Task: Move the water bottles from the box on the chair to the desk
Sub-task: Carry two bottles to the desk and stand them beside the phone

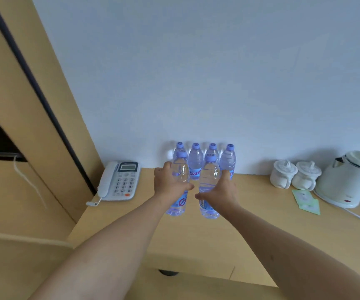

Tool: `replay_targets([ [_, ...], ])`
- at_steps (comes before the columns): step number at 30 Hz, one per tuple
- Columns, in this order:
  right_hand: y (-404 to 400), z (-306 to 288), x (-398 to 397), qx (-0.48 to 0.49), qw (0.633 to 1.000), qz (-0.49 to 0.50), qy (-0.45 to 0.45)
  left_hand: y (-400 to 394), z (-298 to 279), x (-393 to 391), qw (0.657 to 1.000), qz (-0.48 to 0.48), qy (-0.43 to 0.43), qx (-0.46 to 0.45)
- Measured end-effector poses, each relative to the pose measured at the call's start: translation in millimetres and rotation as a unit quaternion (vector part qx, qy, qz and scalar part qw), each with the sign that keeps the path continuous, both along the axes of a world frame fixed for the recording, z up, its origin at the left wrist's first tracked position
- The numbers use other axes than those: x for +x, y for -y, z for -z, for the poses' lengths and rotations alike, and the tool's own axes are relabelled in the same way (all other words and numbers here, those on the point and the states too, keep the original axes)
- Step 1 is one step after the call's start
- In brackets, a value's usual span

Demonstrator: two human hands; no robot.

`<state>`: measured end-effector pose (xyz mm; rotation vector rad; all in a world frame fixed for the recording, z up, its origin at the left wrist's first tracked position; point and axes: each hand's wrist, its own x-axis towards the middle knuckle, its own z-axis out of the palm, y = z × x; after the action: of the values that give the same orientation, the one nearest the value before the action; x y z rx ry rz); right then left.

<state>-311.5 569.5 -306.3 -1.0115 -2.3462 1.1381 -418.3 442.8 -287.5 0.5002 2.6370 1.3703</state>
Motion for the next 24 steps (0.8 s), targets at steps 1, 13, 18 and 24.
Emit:
replay_targets([
  [1, -1, 2, -11, 0.0, 1.0, 0.011, 0.0, -3, 2, -15, 1.0, 0.012, -0.002, -0.01],
  [13, -43, 52, -121, -0.022, 0.996, 0.041, 0.071, -36, 53, -129, 0.993, 0.057, 0.078, -0.071],
  [18, -52, 74, -147, -0.045, 0.995, 0.051, 0.078, -55, 75, -150, 0.989, 0.072, 0.116, -0.06],
  [24, -49, 102, -159, -0.066, 0.994, 0.086, 0.028, -55, 91, -163, 0.989, 0.069, 0.12, -0.046],
])
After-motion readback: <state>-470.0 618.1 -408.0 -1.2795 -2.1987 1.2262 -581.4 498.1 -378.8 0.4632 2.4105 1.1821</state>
